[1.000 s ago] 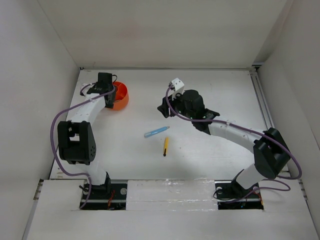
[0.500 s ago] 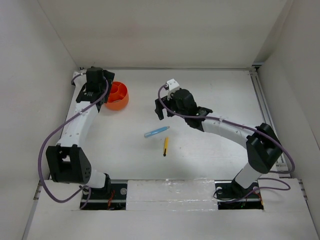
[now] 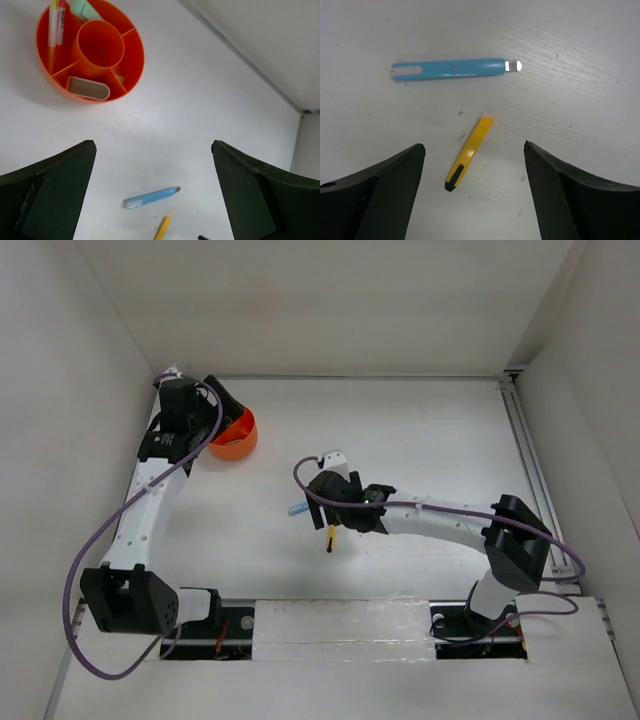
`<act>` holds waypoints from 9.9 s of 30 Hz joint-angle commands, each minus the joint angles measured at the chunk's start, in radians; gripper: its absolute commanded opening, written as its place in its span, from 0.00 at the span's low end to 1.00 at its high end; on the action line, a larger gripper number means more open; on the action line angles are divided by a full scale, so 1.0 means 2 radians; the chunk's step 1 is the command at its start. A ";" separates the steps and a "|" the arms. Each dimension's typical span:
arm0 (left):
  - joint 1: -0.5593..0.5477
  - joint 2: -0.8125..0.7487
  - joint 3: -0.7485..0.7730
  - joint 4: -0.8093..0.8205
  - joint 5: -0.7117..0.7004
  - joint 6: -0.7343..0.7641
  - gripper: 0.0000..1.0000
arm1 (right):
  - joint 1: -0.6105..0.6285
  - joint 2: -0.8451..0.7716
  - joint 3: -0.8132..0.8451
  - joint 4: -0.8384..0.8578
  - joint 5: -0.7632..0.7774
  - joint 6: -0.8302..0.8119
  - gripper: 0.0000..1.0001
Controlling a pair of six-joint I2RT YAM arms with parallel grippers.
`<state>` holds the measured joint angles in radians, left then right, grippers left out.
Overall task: Sort the stationery into containers
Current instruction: Pick up the stationery from the center of the board, then place the stationery in the storage box, then pick up the stationery from the center of the board, then place the stationery in the storage box.
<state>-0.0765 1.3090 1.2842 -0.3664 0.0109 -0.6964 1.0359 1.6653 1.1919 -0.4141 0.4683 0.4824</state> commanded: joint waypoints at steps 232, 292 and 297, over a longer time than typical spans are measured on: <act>0.074 0.113 0.027 0.505 0.528 -0.156 0.99 | -0.131 0.102 0.265 0.206 -0.225 -0.271 0.00; 0.074 0.221 0.133 0.304 0.206 0.268 0.00 | -0.187 0.007 0.024 0.266 -0.317 -0.213 0.94; 0.074 0.247 0.134 0.291 0.181 0.295 0.00 | -0.167 -0.008 -0.011 0.266 -0.326 -0.223 0.94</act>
<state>0.0692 1.8046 1.5322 0.2283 0.4301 -0.1852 0.6727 1.7058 1.1831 0.0307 -0.1482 0.0513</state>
